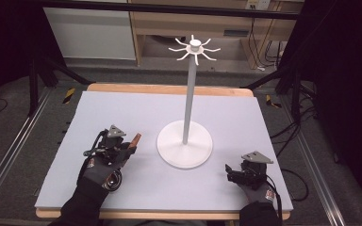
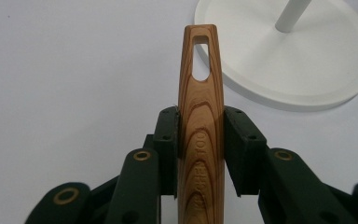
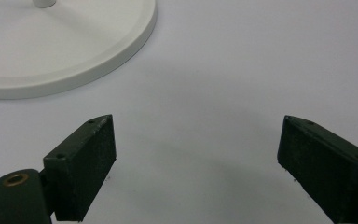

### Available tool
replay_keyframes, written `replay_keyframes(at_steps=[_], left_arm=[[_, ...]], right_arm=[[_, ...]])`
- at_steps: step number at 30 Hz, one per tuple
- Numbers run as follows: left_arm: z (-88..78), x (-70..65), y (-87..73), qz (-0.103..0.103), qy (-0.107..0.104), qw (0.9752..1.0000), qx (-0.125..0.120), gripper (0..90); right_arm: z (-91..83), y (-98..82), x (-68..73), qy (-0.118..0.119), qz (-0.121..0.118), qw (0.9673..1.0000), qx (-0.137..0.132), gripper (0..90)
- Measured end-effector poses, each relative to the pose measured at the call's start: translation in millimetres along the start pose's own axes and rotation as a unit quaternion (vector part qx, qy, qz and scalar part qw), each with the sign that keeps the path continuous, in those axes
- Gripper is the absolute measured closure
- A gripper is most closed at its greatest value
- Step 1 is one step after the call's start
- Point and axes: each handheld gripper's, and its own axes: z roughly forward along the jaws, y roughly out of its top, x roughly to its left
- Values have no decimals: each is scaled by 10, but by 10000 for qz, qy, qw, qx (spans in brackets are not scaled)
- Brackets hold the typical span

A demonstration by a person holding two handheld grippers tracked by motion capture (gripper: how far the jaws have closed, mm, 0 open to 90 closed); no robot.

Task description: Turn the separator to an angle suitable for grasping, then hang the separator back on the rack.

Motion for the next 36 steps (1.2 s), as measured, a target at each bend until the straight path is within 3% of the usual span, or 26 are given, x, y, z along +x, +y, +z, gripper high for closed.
replay_keyframes(at_steps=[7, 14, 19, 25, 26, 28, 36], left_arm=[[-122, -9, 39, -29, -24, 9996, -263, 674], [-302, -29, 76, -2, -11, 9975, -710, 674], [-426, -56, 90, 11, 35, 9933, -1152, 673], [-557, -74, 114, 46, 65, 9888, -1488, 673], [-597, -73, 115, 34, 78, 9869, -1612, 673], [-616, -71, 122, 46, 79, 9867, -1621, 673], [-791, -86, 144, 48, 75, 9800, -1986, 673]], right_arm=[[-1, 0, -2, -10, 14, 10000, 4, 118], [-2, 1, -12, -10, 0, 10000, -11, 118], [-3, 0, -9, -29, 5, 10000, -4, 118], [-3, 2, -12, -35, -4, 10000, -12, 118], [-4, 2, -12, -29, -8, 10000, -11, 118], [-2, 2, -11, -33, -4, 10000, -11, 118], [-5, 4, -9, -44, -7, 10000, 3, 118]])
